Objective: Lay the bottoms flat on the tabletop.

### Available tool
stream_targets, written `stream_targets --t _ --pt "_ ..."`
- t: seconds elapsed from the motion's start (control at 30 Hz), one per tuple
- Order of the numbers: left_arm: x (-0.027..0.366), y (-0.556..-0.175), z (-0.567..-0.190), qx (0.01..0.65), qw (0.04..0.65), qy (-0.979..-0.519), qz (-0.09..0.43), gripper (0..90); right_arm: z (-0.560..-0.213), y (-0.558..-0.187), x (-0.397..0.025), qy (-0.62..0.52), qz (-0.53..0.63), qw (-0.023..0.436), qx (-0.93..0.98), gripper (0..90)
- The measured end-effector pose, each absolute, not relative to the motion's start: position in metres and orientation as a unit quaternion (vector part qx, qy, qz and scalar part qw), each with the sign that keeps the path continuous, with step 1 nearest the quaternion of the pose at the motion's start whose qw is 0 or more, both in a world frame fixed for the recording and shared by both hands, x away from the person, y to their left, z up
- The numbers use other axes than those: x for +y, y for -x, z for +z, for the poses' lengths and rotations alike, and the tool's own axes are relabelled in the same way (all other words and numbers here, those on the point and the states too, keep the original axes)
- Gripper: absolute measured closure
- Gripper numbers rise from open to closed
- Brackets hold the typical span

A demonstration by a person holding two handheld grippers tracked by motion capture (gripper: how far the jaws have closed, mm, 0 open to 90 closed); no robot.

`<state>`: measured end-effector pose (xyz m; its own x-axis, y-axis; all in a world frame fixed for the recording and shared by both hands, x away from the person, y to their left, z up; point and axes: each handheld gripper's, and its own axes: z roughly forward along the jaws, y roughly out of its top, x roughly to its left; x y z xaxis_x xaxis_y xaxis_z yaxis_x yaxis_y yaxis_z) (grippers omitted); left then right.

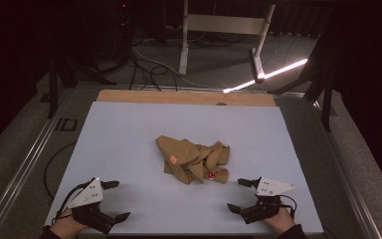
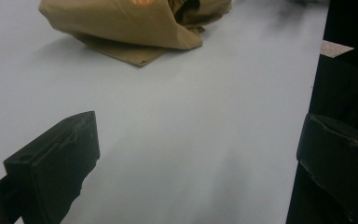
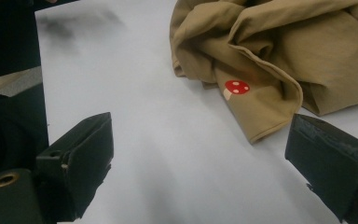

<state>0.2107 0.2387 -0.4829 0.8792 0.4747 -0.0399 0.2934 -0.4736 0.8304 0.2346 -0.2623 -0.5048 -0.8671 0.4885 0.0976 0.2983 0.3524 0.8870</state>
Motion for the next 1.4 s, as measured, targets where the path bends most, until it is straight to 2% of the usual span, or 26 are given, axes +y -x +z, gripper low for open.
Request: stream_targets --t 0.8,1.4 --pt "0.232 -0.209 -0.482 0.2 0.458 -0.862 0.083 0.4 -0.497 -0.227 -0.257 -0.226 0.49 0.11 0.835 8.4" --pt "0.226 -0.206 -0.474 0.183 0.466 -0.863 0.07 0.3 -0.488 -0.223 -0.245 -0.204 0.48 0.083 0.849 9.2"
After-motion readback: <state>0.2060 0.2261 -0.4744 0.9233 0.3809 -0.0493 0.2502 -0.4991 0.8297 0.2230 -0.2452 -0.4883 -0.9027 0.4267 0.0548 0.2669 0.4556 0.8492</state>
